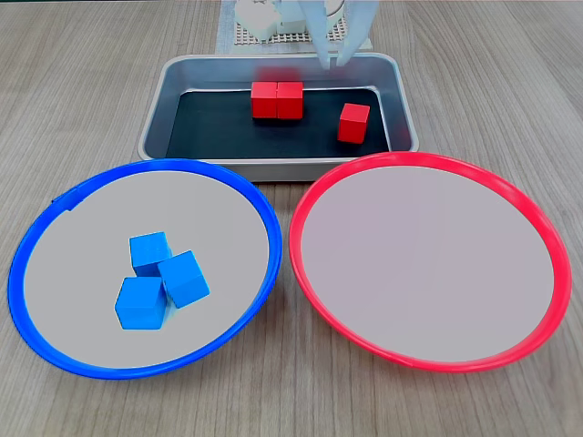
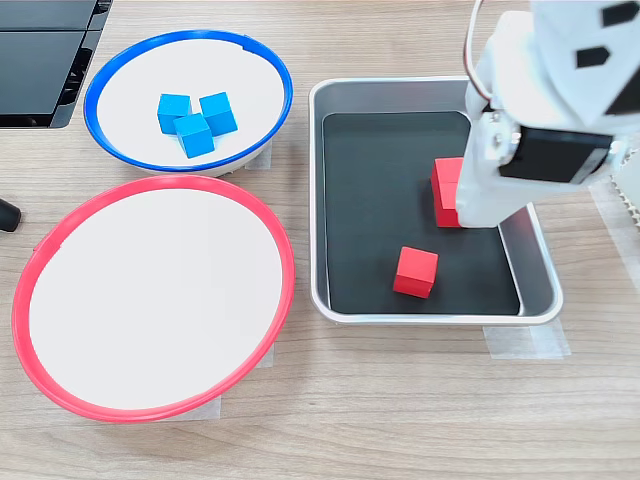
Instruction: Move six blocks tray to matching dishes
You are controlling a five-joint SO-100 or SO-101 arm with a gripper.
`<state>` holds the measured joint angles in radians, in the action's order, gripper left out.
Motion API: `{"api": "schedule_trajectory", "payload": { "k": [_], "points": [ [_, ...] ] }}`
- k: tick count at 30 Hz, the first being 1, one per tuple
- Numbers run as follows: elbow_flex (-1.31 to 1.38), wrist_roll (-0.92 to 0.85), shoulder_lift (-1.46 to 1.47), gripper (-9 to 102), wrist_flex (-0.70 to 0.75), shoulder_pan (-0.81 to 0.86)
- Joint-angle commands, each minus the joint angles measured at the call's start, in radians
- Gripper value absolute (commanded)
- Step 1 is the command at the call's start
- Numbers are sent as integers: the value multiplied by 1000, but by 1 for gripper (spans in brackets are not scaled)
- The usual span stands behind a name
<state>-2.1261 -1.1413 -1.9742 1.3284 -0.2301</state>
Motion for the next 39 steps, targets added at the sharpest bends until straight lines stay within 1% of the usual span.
{"api": "schedule_trajectory", "payload": {
  "k": [1,2,6,8,10,11,17,20,23,27,29,31,33,34,35,37,39],
  "points": [
    [-8,155,26,1,-38,-8],
    [-11,179,46,6,-63,9],
    [-28,201,83,14,-152,40],
    [-29,202,98,19,-183,41],
    [-26,183,112,26,-192,37],
    [-25,173,118,27,-198,32],
    [-17,121,186,23,-230,26],
    [-28,106,206,15,-249,35],
    [-34,86,212,0,-261,41],
    [6,72,183,0,-232,51],
    [100,83,152,0,-160,75],
    [204,175,130,0,-87,97],
    [284,308,117,0,-89,110],
    [328,512,123,0,-160,126],
    [356,649,149,0,-236,129],
    [362,799,195,0,-342,129],
    [364,888,262,0,-448,110]
  ]
}}
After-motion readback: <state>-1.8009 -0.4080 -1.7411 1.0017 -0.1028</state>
